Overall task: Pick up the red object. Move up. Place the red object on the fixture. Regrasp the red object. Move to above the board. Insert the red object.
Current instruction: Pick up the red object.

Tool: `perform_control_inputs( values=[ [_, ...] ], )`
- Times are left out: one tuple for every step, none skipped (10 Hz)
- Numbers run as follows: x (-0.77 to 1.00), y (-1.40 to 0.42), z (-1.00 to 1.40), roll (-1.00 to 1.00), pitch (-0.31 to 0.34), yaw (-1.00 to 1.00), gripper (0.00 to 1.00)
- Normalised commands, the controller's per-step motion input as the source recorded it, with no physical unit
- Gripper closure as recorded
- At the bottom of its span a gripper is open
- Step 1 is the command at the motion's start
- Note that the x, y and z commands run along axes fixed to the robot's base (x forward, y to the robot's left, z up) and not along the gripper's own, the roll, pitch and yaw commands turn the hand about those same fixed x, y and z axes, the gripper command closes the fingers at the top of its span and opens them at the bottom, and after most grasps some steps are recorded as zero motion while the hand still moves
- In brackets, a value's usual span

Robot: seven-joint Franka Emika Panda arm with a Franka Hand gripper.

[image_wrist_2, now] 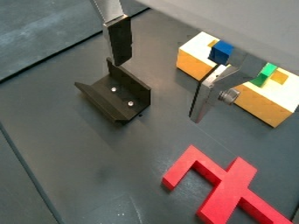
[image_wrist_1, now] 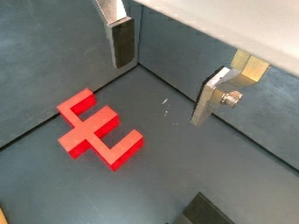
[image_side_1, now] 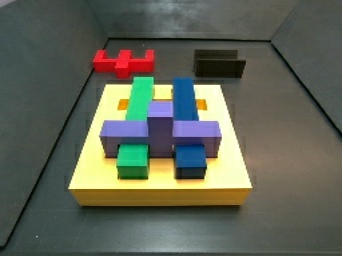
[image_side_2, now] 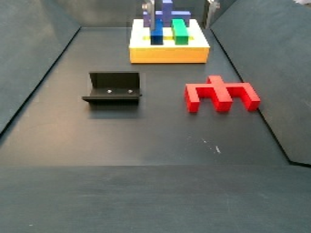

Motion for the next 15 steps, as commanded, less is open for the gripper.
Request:
perform_control_inputs(
  values=[
    [0.00,-0.04,0.00,0.00,0.000,0.00,0.00],
    [0.00,-0.10,-0.07,0.00,-0.014,0.00,0.00],
    [0.00,-0.21,-0.36,0.00,0.000,0.00,0.00],
    [-0.05,-0.32,-0.64,0.00,-0.019,-0.01,0.00],
    [-0.45,-0.22,-0.59,-0.17,-0.133,0.02,0.00],
    [-0.72,-0.27,-0.53,-0.16,-0.193,0.00,0.00],
    [-0.77,-0.37,-0.38,-0.04,-0.259,0.00,0.00],
    [-0.66,-0.43,-0.22,0.00,-0.234,-0.01,0.00],
    [-0.58,-0.51,-0.23,0.03,-0.220,-0.16,0.00],
    [-0.41,-0.43,-0.31,0.08,-0.116,-0.35,0.00],
    [-0.16,-0.30,-0.62,0.15,-0.010,-0.37,0.00],
    [-0.22,-0.27,-0.79,0.11,-0.017,-0.42,0.00],
    [-0.14,-0.16,-0.80,0.03,-0.029,-0.28,0.00],
    [-0.18,-0.05,-0.76,0.00,-0.027,0.00,0.00],
    [-0.24,0.00,-0.73,-0.02,-0.074,0.19,0.00]
  ],
)
